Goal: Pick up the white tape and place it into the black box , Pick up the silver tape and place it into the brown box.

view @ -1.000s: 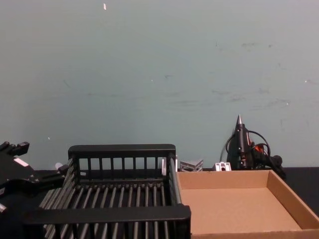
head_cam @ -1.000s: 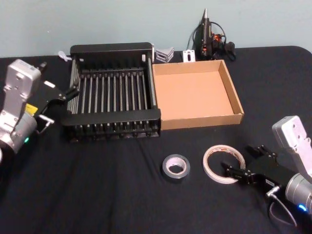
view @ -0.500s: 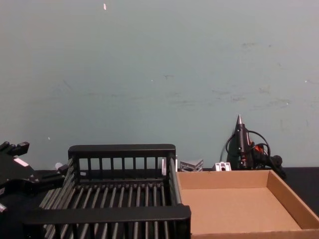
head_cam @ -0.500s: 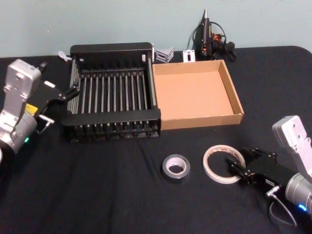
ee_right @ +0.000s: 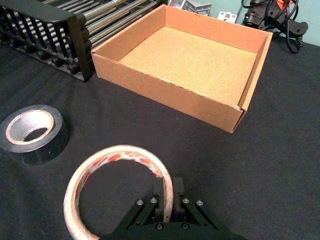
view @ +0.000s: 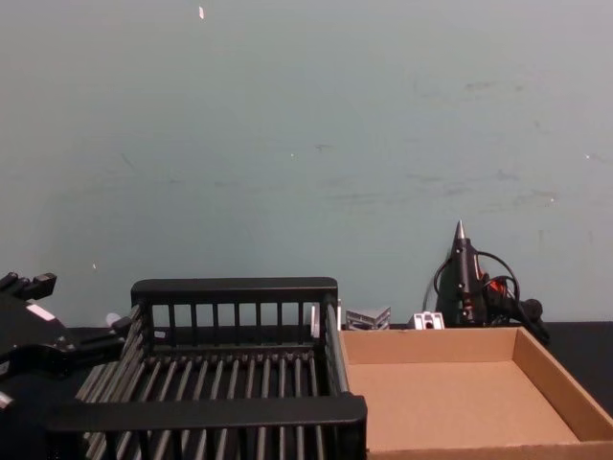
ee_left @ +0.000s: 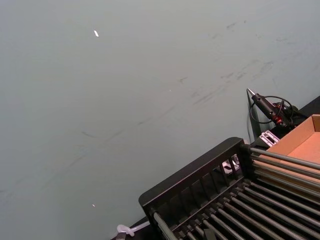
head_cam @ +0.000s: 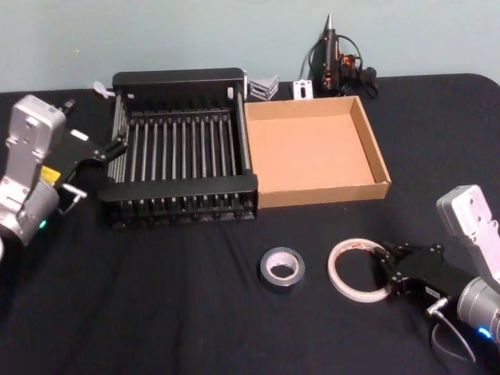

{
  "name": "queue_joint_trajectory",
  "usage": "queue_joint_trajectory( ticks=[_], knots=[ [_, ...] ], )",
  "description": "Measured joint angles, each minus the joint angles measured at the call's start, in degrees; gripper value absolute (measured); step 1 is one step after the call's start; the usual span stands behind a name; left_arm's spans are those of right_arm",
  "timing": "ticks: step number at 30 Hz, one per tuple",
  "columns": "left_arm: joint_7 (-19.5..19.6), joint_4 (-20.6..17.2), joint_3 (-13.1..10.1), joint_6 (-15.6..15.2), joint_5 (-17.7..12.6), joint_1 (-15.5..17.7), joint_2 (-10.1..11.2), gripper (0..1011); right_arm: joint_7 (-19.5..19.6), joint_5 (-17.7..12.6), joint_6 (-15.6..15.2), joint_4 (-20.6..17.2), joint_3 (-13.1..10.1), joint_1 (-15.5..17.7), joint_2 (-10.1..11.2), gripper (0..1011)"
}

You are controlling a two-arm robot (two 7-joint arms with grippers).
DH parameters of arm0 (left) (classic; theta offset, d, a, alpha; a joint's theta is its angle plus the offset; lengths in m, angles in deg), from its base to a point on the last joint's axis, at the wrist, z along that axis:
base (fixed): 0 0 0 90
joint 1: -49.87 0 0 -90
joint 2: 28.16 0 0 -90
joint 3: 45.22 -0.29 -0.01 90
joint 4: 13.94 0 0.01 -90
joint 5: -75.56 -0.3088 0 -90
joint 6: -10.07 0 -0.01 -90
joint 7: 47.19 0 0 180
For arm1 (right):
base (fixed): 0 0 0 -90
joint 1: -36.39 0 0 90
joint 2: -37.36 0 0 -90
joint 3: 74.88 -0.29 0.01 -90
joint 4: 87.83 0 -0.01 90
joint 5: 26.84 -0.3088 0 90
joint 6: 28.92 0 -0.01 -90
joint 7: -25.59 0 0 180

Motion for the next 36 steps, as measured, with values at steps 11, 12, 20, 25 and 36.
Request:
queue_joint_trajectory(
  ticks=[11, 12, 20, 25, 36],
  knots=[
    [0.00, 0.00, 0.00, 0.00, 0.00, 0.00, 0.00, 1001, -0.71, -0.22, 0.31, -0.17, -0.68, 0.26, -0.14, 97],
    [0.00, 0.00, 0.00, 0.00, 0.00, 0.00, 0.00, 1001, -0.99, -0.30, 0.53, -0.34, -0.95, 0.39, -0.17, 97],
    [0.00, 0.00, 0.00, 0.00, 0.00, 0.00, 0.00, 1001, -3.17, -1.85, 1.87, -3.64, -3.89, 1.22, 0.38, 97],
    [0.00, 0.00, 0.00, 0.00, 0.00, 0.00, 0.00, 1001, -3.61, -2.75, 1.98, -5.63, -5.25, 0.38, 0.67, 97],
    [0.00, 0.00, 0.00, 0.00, 0.00, 0.00, 0.00, 1001, -3.42, -1.79, -0.23, -4.39, -3.54, -7.28, -0.15, 97]
  ],
)
